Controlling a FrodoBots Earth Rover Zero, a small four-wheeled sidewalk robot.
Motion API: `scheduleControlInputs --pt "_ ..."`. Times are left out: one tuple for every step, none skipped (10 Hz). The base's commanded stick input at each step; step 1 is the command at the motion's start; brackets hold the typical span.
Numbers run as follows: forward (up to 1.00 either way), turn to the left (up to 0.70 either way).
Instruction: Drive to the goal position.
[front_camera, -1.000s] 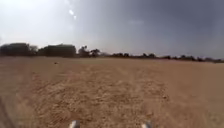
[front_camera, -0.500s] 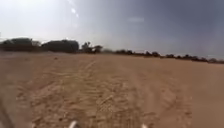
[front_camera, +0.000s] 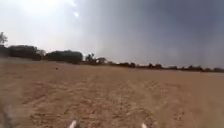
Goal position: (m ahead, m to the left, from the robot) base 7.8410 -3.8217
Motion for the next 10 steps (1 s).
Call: scheduleControlInputs --pt "1.0 0.0" --pt "1.0 0.0" --pt "1.0 0.0" --pt "1.0 0.0" --pt "1.0 0.0" --pt "1.0 0.0" --pt "1.0 0.0" --pt "1.0 0.0" --pt "1.0 0.0" --pt "1.0 0.0"
